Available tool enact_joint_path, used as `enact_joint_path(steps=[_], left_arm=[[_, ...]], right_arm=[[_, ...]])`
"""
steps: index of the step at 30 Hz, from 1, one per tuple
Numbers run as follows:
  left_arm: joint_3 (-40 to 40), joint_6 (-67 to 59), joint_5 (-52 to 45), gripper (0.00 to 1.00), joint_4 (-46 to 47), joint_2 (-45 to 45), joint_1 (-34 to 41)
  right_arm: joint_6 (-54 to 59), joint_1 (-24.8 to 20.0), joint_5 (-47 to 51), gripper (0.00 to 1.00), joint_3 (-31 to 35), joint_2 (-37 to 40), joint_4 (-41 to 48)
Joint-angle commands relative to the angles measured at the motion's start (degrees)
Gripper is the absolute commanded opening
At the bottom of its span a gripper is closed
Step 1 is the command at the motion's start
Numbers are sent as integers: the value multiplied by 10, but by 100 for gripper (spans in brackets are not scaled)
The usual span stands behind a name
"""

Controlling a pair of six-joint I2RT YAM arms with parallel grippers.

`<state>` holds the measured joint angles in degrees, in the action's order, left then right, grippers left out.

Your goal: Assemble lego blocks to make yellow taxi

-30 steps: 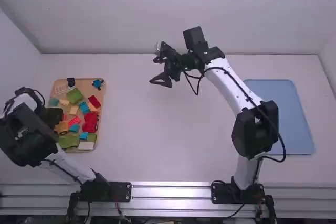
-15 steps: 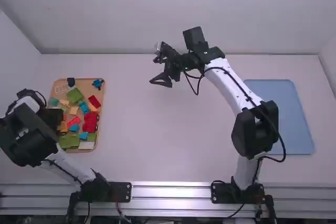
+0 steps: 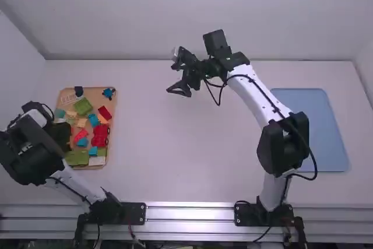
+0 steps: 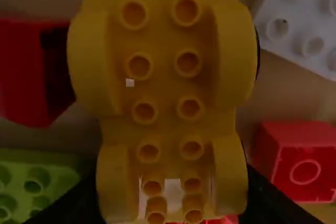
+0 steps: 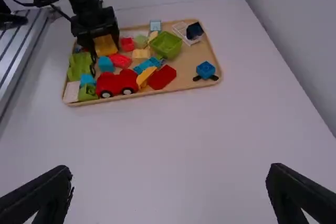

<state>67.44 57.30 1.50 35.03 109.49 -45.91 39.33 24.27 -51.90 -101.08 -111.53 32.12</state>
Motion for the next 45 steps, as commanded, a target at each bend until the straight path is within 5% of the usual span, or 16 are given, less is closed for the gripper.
enact_joint_path(steps=[1, 10, 16, 21, 26, 31, 35, 45], left_arm=[[-7, 1, 24, 51, 5, -3, -3], [52, -114, -7, 29, 64, -12, -9], [104, -168, -11, 25, 160, -65, -4], [43, -230, -32, 24, 142, -169, 17], [-54, -451, -172, 30, 95, -305, 80], [-88, -477, -153, 25, 114, -370, 224], [-89, -503, -76, 3, 98, -361, 381], [-89, -727, -78, 2, 1, -225, 610]], right_arm=[[1, 1, -1, 99, -13, 22, 1], [1, 1, -1, 99, -13, 22, 1], [1, 1, -1, 99, -13, 22, -7], [1, 1, -1, 99, -13, 22, -24], [-1, 0, -1, 99, -13, 22, -36], [-1, -7, -8, 99, -13, 22, -48], [-1, -15, -13, 99, -13, 22, -51], [-19, -52, -150, 99, -13, 22, -48]])
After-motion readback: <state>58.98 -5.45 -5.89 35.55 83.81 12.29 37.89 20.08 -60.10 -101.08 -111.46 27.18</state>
